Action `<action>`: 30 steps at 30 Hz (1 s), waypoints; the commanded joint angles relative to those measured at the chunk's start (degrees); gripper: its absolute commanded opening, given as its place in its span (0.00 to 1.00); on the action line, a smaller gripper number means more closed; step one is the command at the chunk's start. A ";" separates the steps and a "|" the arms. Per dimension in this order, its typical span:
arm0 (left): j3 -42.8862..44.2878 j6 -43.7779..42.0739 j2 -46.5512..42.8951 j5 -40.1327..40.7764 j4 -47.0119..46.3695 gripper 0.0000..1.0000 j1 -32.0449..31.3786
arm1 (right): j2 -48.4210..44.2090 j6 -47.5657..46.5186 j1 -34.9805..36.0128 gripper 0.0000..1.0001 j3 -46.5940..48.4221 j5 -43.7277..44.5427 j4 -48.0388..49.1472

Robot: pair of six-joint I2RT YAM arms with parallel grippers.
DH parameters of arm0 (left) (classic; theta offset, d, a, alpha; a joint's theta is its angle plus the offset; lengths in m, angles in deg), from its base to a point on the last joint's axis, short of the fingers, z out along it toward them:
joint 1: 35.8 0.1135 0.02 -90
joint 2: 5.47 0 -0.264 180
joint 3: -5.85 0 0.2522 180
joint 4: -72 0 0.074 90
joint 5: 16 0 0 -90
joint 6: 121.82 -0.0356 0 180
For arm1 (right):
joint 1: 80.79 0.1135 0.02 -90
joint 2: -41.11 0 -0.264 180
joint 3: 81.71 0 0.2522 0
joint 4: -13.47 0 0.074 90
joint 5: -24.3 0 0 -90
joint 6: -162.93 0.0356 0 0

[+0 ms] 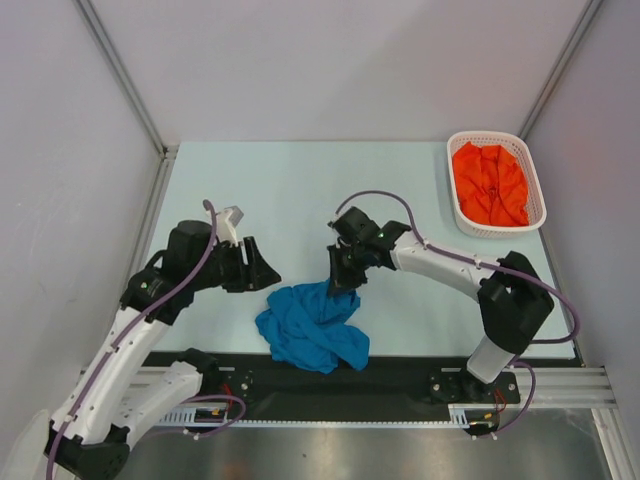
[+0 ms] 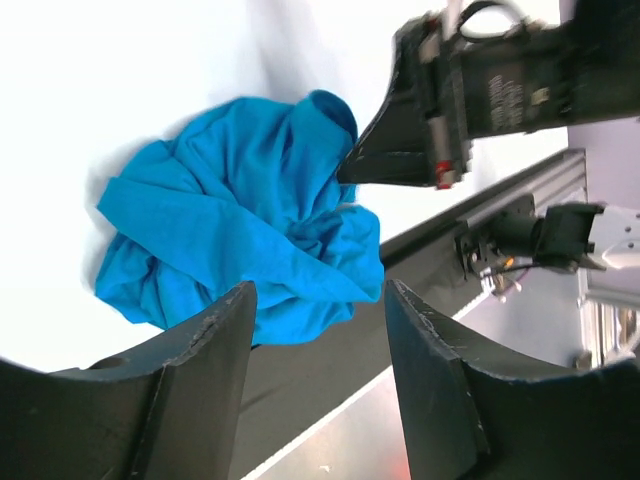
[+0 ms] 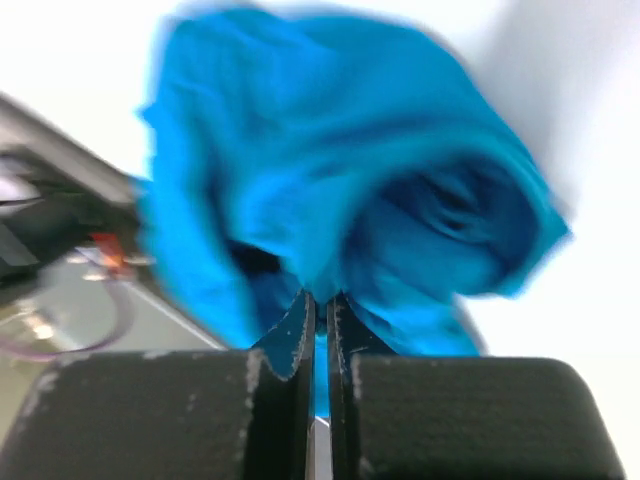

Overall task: Fold and stack the t-shirts
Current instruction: Flatten the tshirt out

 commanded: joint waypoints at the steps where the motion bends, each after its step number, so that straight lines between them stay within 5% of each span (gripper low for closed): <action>1: 2.19 1.75 -3.08 4.00 -2.08 0.59 -0.34 | -0.56 -1.78 0.31 0.00 8.96 -8.28 5.13; 3: 1.49 2.36 -3.87 6.63 -2.00 0.58 -0.34 | 1.18 0.23 0.75 0.09 10.38 -14.52 10.30; 4: 1.14 2.54 -3.96 7.17 -2.08 0.58 -0.34 | 2.15 0.50 0.75 0.22 11.35 -21.43 11.72; 5: 0.61 2.71 -3.96 7.35 -2.34 0.59 -0.34 | 3.03 0.42 0.75 0.47 13.88 -23.24 10.51; 8: -1.50 3.59 -2.12 5.25 -4.63 0.60 -0.42 | 2.35 -3.35 -1.35 0.72 16.01 -17.83 1.58; 16: 0.08 4.29 11.84 8.22 -9.11 0.65 -9.99 | -9.96 -11.35 -12.43 0.68 4.80 -3.05 -13.84; 23: 2.19 8.51 25.03 7.53 -12.80 0.73 -17.73 | -13.83 -11.80 -15.51 0.61 -11.39 -4.87 -5.18; 30: 3.85 9.92 32.42 8.93 -13.95 0.70 -17.83 | -11.29 -7.67 -14.72 0.65 -17.30 -12.53 8.65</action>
